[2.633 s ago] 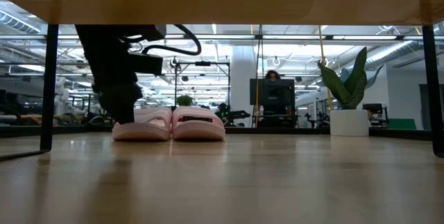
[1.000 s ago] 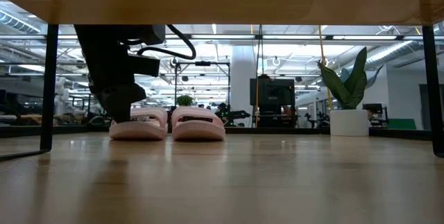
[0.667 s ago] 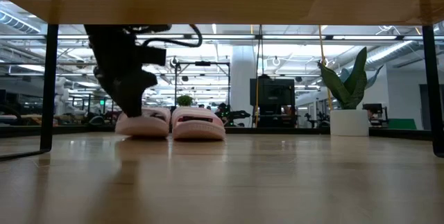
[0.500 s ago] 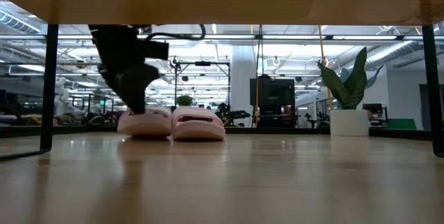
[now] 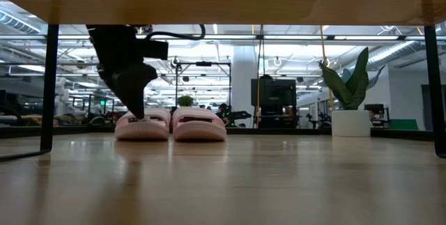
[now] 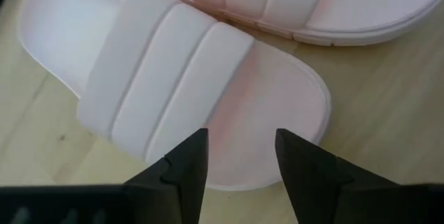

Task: Pick and place slides into the shelf
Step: Put the left pink slipper on the shelf

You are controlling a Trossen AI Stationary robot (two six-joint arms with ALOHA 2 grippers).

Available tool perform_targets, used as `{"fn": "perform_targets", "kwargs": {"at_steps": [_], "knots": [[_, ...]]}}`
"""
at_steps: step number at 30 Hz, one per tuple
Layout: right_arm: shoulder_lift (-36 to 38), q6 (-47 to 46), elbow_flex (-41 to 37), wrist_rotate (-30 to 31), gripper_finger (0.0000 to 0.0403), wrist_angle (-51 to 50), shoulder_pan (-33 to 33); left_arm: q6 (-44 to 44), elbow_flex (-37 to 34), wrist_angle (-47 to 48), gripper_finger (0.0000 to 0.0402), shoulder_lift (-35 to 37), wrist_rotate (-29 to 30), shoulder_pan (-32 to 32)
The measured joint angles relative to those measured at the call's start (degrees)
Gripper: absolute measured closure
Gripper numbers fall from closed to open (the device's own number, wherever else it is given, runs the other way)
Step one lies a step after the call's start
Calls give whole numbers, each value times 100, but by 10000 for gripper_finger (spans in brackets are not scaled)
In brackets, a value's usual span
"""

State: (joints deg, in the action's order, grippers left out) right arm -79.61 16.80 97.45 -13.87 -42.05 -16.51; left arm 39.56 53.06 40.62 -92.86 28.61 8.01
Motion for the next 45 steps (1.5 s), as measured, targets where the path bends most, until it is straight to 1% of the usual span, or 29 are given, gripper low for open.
{"fn": "perform_targets", "kwargs": {"at_steps": [4,9,14,19,25,30,35,39,43,45], "knots": [[0,0,0,0,225,-25,0,105,0,7,229,0,135,2],[0,28,0,0,225,-25,0,143,0,-8,229,-1,-6,86],[0,109,0,1,225,-24,0,-56,0,159,229,0,289,133],[0,205,0,2,225,-23,0,-140,2,193,229,-1,296,54],[-1,199,0,2,225,-23,0,-366,281,281,229,2,355,33],[-1,186,0,4,225,41,0,-676,369,290,229,2,771,33],[-2,35,0,7,225,124,0,-851,365,351,229,-118,445,57],[-2,26,0,13,225,143,-2,-951,358,418,229,-94,447,85],[-2,16,0,15,225,180,-2,-952,173,434,229,-103,506,81],[-2,-18,0,20,225,190,0,-947,80,427,229,-103,441,81]]}}
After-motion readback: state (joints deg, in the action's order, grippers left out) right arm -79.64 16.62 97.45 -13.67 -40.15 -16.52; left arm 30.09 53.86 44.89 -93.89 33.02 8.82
